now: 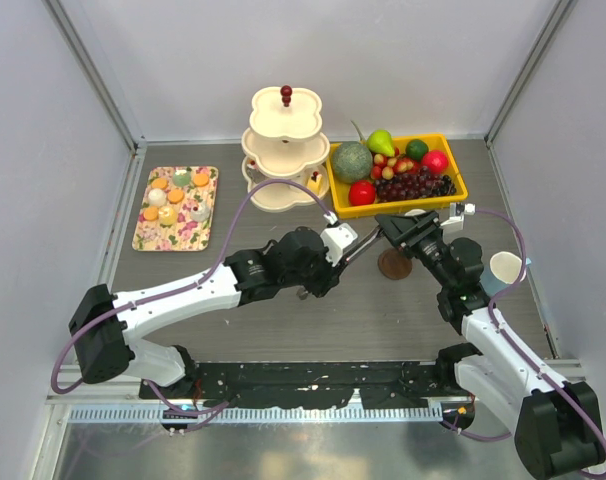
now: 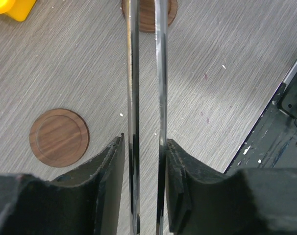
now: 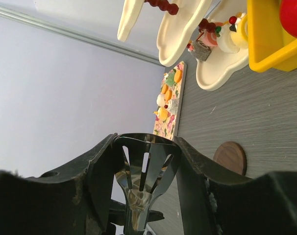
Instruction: Serve the afternoon tea
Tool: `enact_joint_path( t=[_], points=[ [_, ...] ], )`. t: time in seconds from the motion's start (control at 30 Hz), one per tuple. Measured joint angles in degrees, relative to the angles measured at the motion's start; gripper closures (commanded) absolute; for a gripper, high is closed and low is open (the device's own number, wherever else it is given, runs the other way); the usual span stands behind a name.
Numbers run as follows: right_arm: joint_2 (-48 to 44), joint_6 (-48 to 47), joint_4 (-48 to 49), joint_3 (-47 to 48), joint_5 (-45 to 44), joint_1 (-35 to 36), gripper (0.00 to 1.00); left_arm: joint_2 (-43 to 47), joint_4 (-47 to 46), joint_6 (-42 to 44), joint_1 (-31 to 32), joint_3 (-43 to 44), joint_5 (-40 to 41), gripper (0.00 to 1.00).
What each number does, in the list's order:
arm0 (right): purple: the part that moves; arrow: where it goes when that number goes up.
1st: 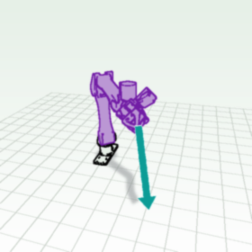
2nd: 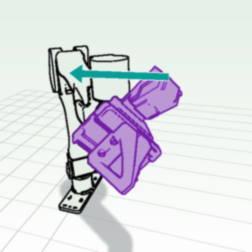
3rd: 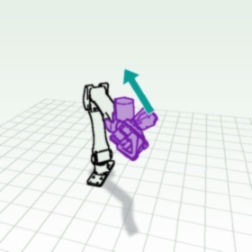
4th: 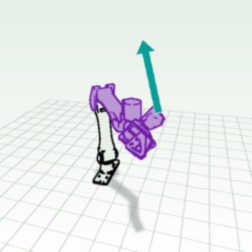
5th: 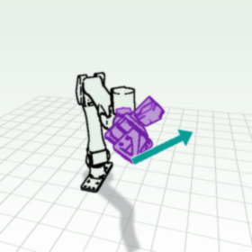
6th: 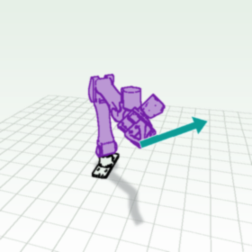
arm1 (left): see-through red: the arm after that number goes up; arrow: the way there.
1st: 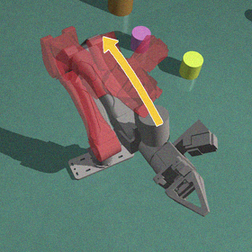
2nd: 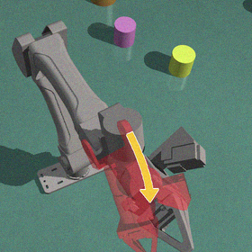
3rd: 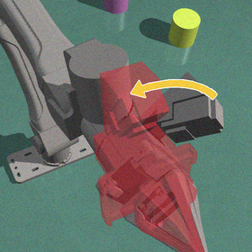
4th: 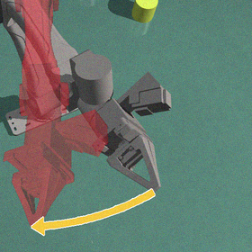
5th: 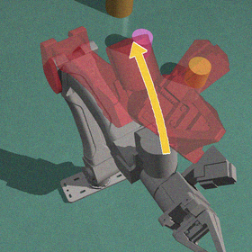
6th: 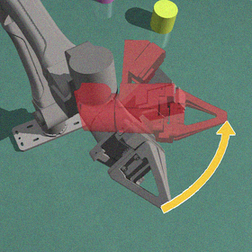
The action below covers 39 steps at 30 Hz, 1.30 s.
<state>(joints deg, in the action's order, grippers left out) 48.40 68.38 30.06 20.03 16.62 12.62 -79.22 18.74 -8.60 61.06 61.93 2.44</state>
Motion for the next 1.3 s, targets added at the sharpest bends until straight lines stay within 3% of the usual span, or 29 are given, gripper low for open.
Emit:
enact_joint_path(
  t=[0.13, 0.5, 0.77, 1.07, 1.3],
  points=[
    [0.02, 0.11, -0.48, 0.00, 0.46, 0.00, 0.69, -0.07, -0.15, 0.44, 0.00, 0.07, 0.35, 0.41],
    [0.85, 2.12, -0.55, 0.00, 2.08, -0.07, 0.70, -1.97, -2.86, -1.53, -2.34, 2.12, -4.11, 0.44],
    [1.25, 2.58, -0.35, 0.00, 2.58, -0.11, 0.70, -2.05, -3.74, -3.06, -4.09, 2.12, -7.87, 0.58],
    [2.25, 3.43, 0.15, 0.00, 2.97, -0.17, 0.70, -2.05, -3.45, -3.02, -4.09, 2.12, -8.02, 0.48],
    [2.75, 4.66, 1.22, -0.02, 3.28, -0.50, 0.70, -2.05, -3.30, -2.91, -4.09, 2.01, -7.58, 0.50]
  ],
)
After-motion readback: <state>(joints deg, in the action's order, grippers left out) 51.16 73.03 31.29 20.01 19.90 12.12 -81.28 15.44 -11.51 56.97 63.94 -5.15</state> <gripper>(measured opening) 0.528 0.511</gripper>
